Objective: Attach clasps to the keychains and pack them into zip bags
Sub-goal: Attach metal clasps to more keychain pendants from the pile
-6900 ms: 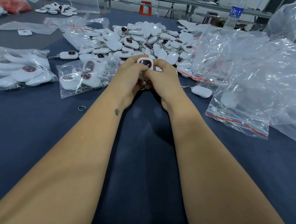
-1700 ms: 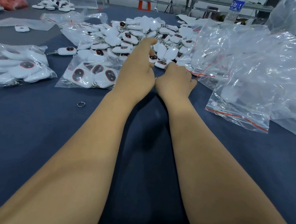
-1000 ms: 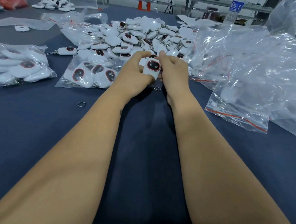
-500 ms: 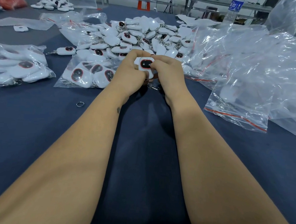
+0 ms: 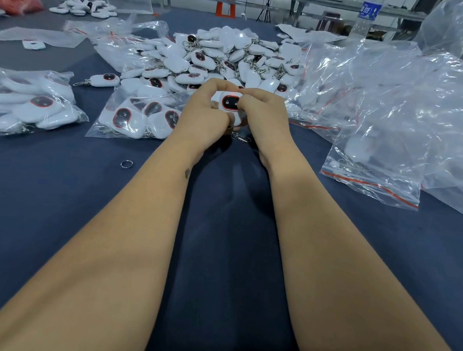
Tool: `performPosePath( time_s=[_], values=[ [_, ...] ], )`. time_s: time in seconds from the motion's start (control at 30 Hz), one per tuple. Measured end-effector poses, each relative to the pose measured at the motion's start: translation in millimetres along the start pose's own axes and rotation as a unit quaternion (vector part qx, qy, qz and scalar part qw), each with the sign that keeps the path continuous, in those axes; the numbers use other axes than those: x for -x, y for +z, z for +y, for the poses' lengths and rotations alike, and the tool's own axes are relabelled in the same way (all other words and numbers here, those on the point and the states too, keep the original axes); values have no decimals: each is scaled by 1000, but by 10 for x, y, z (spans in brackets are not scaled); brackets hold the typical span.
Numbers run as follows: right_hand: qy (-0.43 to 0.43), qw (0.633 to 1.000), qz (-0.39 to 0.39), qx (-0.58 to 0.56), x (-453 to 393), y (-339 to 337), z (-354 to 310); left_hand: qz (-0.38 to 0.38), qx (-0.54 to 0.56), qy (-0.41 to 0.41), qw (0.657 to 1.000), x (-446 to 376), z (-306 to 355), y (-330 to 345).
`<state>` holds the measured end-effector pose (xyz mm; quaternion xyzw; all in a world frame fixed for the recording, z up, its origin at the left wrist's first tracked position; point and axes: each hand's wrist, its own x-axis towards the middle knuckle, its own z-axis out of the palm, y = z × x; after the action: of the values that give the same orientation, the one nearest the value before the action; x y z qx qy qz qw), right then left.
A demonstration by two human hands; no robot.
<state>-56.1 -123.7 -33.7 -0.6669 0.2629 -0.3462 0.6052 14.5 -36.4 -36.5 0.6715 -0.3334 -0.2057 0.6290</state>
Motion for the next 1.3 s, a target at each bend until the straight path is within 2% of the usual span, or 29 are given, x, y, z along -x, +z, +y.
performPosePath(
  time_s=[0.17,0.37,0.63,1.3],
  values=[
    [-14,999,-7,34,-3,7,21,-6,3,1,1000,-3,-24,10],
    [-11,1000,-18,8,6,1,-2,3,-6,-24,1000,-40,-46,25],
    [-15,999,-27,34,3,-6,-10,12,-7,-35,999,-78,-49,38],
    [-40,998,-33,38,39,2,-10,37,19,-37,998,-81,-16,41]
  ],
)
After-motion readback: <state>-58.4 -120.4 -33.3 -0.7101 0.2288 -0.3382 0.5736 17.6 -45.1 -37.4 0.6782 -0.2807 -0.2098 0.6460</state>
